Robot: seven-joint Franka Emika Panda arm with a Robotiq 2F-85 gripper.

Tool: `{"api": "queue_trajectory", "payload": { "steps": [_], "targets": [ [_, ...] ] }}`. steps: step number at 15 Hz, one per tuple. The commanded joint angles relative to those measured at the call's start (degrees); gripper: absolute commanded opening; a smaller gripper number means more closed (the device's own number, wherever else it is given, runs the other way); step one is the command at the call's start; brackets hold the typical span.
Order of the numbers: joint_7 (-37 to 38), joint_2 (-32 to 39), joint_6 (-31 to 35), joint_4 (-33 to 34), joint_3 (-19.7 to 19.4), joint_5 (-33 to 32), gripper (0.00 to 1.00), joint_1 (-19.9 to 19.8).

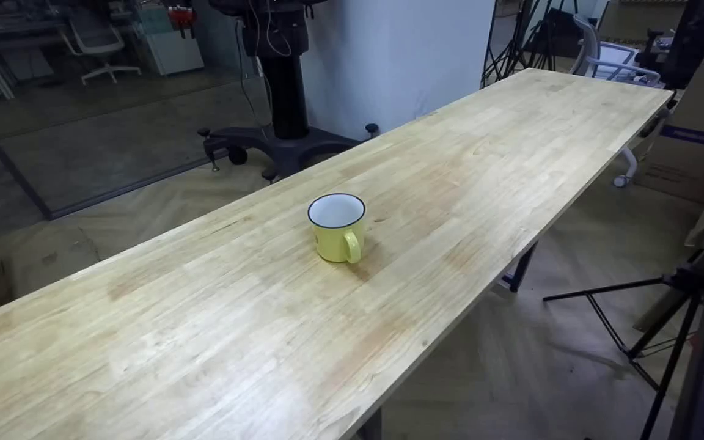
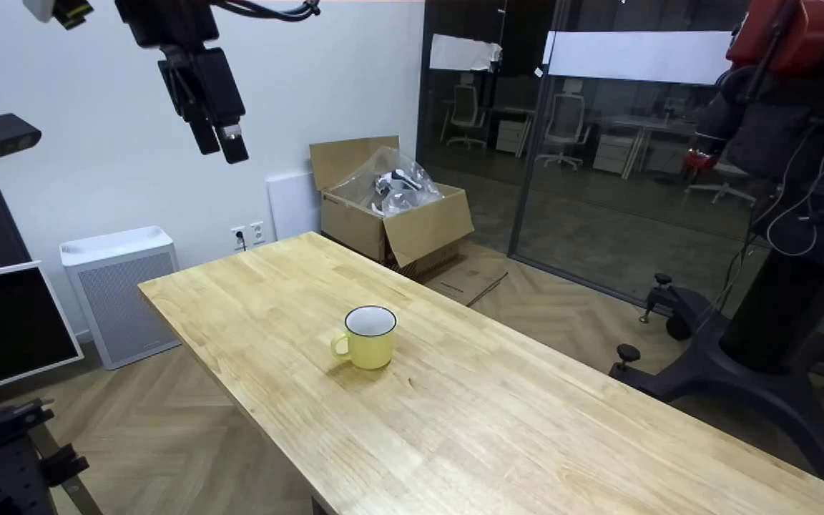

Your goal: Move the yellow mug to the right

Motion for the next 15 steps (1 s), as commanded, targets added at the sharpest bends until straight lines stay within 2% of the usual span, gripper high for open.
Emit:
{"api": "queue_trajectory", "payload": {
  "steps": [1,4,8,12,14,15],
  "targets": [
    [0.51,0.17,-0.16,0.11,-1.09,-0.68,1.0,1.19],
    [-1.85,1.97,0.41,0.47,-2.2,0.33,1.0,1.85],
    [-15.33,8.92,2.23,1.59,-6.74,5.86,1.0,5.71],
    [-28.86,16.56,9.65,1.83,-9.11,8.53,1.0,8.1],
    [-31.87,19.95,14.07,2.07,-9.05,7.2,1.0,8.02],
    [-30.79,21.49,17.21,2.09,-8.37,4.12,1.0,7.25]
  ]
}}
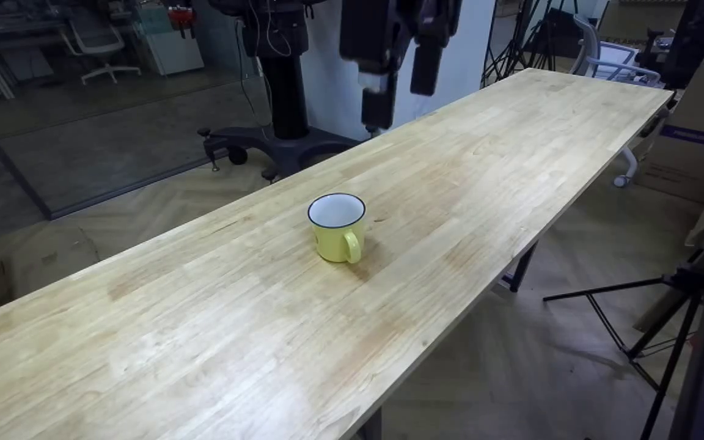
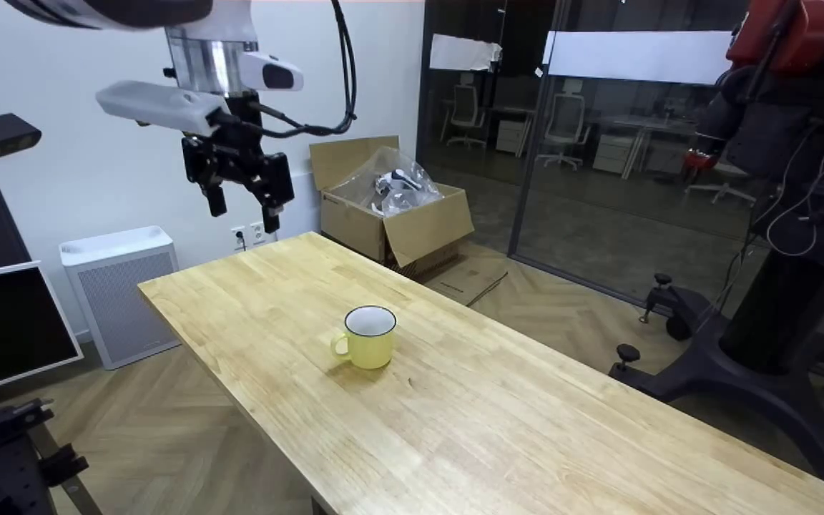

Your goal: Move the yellow mug to the right

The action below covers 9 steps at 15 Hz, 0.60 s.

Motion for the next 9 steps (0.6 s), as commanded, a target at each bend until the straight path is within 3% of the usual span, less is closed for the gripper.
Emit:
{"api": "queue_trajectory", "payload": {
  "steps": [1,3,4,9],
  "targets": [
    [0.31,6.41,8.48,1.99,0.24,-6.19,1.0,-0.52],
    [4.54,9.09,12.59,2.59,0.38,-12.04,1.0,-1.42],
    [0.94,6.48,10.69,0.54,-0.3,-8.15,1.0,-0.31],
    [2.2,8.99,12.69,1.71,-0.29,-10.71,1.0,-0.81]
  ]
}}
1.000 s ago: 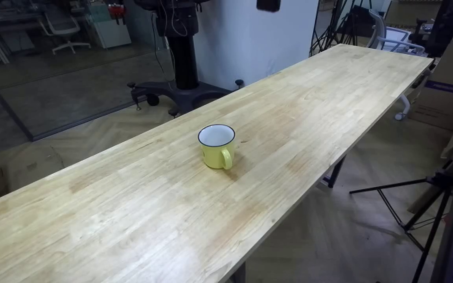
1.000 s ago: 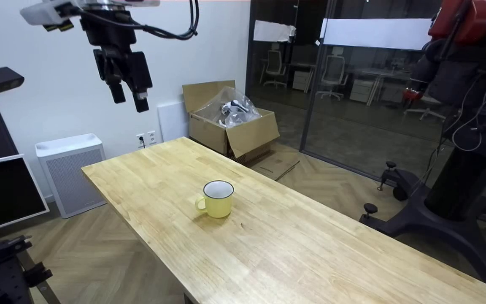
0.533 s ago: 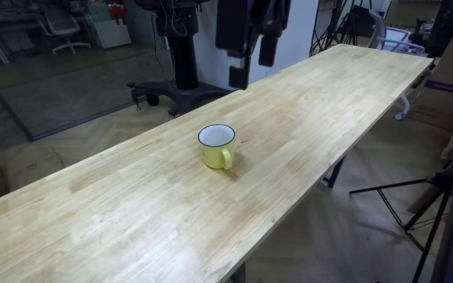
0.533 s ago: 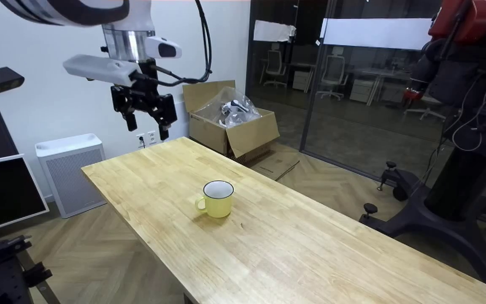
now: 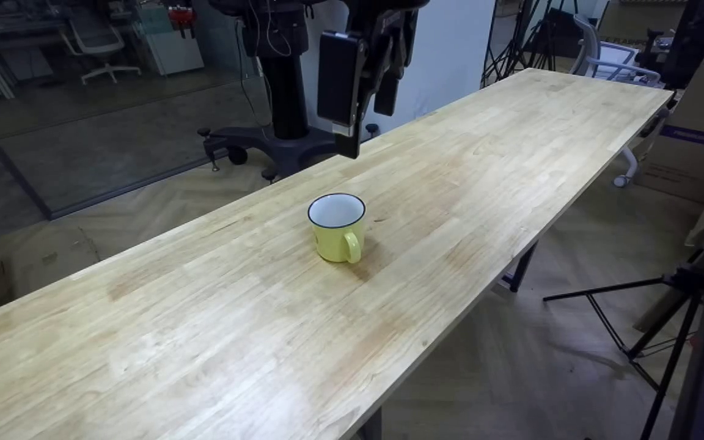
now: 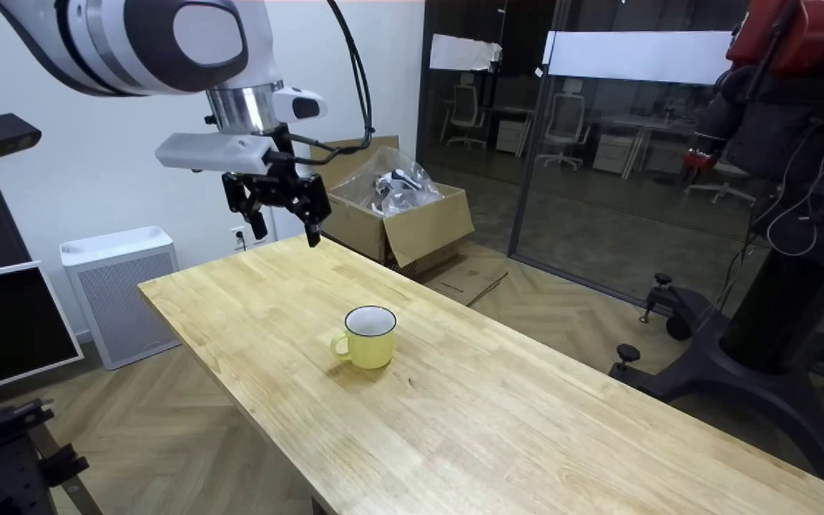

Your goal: Move the yellow mug to the right

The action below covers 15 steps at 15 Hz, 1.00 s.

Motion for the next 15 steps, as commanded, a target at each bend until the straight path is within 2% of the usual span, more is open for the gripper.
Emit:
{"api": "queue_trajectory", "payload": {
  "steps": [1,6,9,12,15],
  "targets": [
    [-0.05,-0.05,-0.17,0.16,-0.31,-0.03,1.0,0.31],
    [22.17,7.24,-3.8,5.69,-0.55,-16.03,1.0,-1.07],
    [33.42,14.44,-8.37,11.58,-1.83,-22.42,1.0,1.0],
    [28.14,22.59,-17.22,18.88,-1.74,-13.41,1.0,2.06],
    [27.52,29.6,-20.45,25.64,-3.05,-9.15,1.0,2.97]
  ]
}}
